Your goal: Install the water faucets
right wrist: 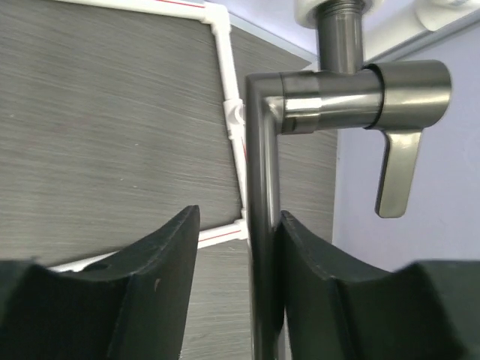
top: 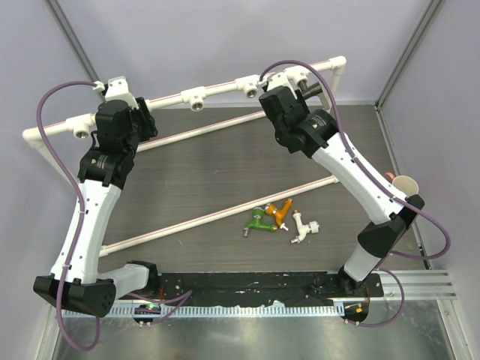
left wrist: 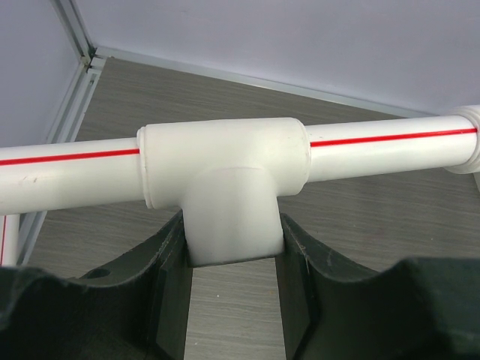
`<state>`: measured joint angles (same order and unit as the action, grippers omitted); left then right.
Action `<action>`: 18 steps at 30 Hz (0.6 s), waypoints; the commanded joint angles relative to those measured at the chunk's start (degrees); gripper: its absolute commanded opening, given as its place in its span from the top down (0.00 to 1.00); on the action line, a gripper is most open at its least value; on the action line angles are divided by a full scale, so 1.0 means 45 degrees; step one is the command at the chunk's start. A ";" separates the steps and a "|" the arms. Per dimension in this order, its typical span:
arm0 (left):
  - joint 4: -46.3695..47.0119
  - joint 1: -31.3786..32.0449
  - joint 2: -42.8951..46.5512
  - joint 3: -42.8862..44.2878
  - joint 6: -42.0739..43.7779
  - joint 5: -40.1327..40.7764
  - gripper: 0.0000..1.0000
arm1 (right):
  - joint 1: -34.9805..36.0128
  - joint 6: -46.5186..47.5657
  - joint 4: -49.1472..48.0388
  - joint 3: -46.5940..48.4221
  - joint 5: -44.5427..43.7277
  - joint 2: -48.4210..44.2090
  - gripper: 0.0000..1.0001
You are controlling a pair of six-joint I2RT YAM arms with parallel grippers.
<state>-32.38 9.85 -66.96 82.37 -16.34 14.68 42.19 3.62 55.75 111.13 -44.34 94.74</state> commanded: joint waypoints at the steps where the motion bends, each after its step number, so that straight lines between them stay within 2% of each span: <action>1: 0.0789 -0.0586 0.0427 0.0153 0.0096 0.1739 1.00 | -0.0235 0.0017 0.0404 0.1200 -0.1085 0.0254 0.59; 2: 0.0770 -0.0606 0.0407 0.0153 0.0076 0.1700 1.00 | -0.0275 -0.0022 0.0444 0.1319 -0.0930 0.0372 0.66; 3: 0.0770 -0.0606 0.0426 0.0153 0.0076 0.1699 1.00 | -0.0275 -0.0119 0.0463 0.1590 -0.0387 0.0411 0.80; 5: 0.0750 -0.0645 0.0407 0.0173 0.0056 0.1680 1.00 | -0.0392 -0.0256 0.0405 0.1923 0.0512 0.0373 0.92; 8: 0.0750 -0.0684 0.0368 0.0173 0.0037 0.1660 1.00 | -0.0821 -0.0763 0.0171 0.2568 0.2679 0.0140 0.99; 12: 0.0750 -0.0684 0.0368 0.0153 0.0056 0.1680 1.00 | -0.2243 -0.2070 -0.0957 0.2475 0.5938 -0.0717 0.99; 13: 0.0770 -0.0684 0.0368 0.0153 0.0056 0.1680 1.00 | -0.2634 -0.2402 -0.1310 0.2259 0.7725 -0.0934 0.99; 14: 0.0751 -0.0704 0.0310 0.0172 0.0056 0.1680 1.00 | -0.3489 -0.3179 -0.1720 0.1987 0.8517 -0.1187 0.99; 16: 0.0731 -0.0704 0.0290 0.0153 0.0056 0.1661 1.00 | -0.4159 -0.3944 -0.3184 0.1049 1.0834 -0.1949 0.99; 18: 0.0751 -0.0704 0.0290 0.0153 0.0037 0.1661 1.00 | -0.5152 -0.5155 -0.4527 0.0173 1.2035 -0.2341 0.99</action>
<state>-31.70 9.41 -67.00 82.30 -16.43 14.31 25.76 -7.84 56.29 115.96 -9.04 90.08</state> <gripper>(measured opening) 0.460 0.237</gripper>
